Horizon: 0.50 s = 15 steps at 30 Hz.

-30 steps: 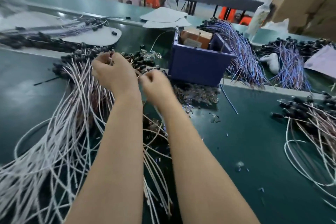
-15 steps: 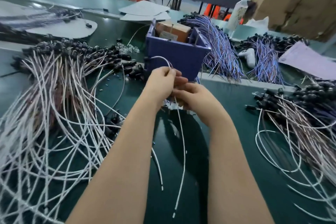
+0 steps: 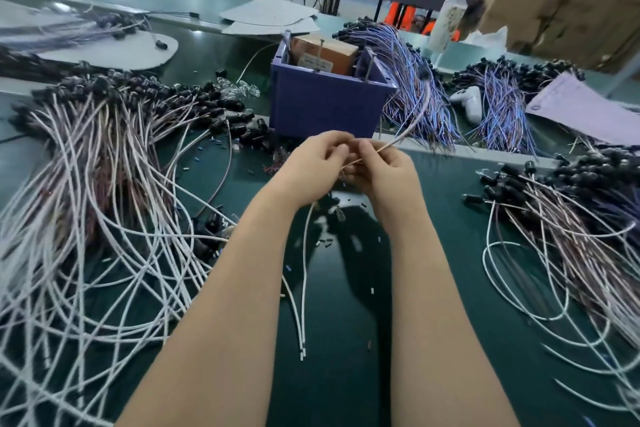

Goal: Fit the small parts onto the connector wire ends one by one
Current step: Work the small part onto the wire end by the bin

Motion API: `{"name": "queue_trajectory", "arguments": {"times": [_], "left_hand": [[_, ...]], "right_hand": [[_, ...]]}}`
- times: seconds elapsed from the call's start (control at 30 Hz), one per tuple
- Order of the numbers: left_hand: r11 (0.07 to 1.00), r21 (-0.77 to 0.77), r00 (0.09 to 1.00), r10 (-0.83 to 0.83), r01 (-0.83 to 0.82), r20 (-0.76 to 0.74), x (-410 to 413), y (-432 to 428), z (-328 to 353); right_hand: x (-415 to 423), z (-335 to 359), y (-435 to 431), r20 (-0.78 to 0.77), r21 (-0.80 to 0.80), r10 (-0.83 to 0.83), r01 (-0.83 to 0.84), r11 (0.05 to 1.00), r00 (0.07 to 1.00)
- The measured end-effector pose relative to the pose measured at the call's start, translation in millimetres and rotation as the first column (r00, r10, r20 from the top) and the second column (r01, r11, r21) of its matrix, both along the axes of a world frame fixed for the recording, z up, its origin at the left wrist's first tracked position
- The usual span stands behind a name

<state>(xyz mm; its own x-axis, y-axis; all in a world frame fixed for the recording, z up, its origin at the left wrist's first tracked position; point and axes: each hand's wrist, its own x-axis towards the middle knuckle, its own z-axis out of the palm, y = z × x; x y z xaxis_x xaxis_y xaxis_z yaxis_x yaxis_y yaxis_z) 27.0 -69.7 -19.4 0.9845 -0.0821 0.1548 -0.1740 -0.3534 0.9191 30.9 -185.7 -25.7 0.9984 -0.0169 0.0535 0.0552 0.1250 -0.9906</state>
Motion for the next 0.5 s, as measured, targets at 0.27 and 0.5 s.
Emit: {"name": "queue_trajectory", "arguments": {"times": [0.27, 0.5], "left_hand": [[0.994, 0.055, 0.993, 0.100, -0.097, -0.057, 3.3, 9.7, -8.9], [0.970, 0.197, 0.987, 0.153, -0.140, -0.054, 3.1, 5.6, -11.1]], "right_hand": [[4.4, -7.3, -3.1, -0.069, 0.121, -0.063, 0.071, 0.990, 0.996], [7.7, -12.3, -2.4, -0.038, 0.055, -0.166, 0.167, 0.984, 0.985]]}}
